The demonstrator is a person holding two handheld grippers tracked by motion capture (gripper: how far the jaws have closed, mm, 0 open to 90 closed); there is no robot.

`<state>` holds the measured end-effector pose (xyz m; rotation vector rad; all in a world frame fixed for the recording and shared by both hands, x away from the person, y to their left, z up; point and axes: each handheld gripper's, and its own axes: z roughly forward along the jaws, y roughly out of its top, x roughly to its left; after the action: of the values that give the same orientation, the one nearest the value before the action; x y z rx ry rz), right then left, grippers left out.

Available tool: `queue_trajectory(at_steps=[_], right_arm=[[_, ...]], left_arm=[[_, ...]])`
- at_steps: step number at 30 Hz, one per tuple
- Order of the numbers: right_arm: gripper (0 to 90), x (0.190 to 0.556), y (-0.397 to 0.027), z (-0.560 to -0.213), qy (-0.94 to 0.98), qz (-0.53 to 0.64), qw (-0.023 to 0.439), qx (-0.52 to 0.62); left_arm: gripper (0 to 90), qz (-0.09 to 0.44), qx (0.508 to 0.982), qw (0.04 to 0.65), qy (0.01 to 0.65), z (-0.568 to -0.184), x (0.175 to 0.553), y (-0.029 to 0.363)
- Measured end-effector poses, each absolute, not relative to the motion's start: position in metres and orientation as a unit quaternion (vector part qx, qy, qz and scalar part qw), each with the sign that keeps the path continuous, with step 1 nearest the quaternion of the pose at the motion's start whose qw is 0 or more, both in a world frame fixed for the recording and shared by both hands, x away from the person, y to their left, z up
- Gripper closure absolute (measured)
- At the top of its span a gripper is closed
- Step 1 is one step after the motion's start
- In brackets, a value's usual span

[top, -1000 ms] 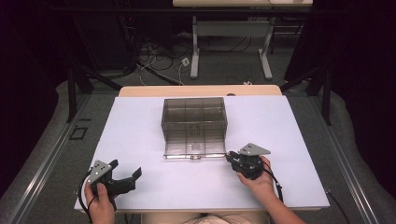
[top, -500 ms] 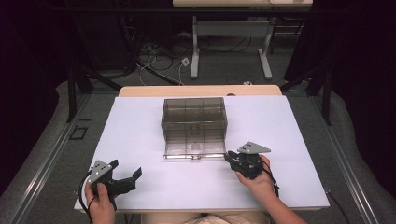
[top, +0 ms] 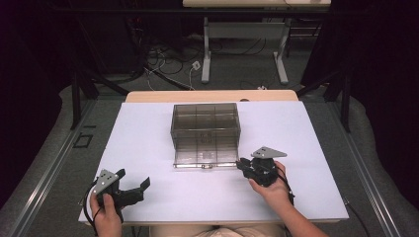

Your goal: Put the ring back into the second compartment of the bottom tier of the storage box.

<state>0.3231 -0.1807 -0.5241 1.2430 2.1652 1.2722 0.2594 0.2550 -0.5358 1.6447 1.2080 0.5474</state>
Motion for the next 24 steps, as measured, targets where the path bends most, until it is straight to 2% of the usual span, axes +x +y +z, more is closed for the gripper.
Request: queue_trajectory(at_steps=[24], right_arm=[[75.0,0.339,-0.159,-0.503,0.779,0.429,0.142,0.435]], left_arm=[[0.5,0.224,0.68,0.492,0.496,-0.536,0.26,0.255]])
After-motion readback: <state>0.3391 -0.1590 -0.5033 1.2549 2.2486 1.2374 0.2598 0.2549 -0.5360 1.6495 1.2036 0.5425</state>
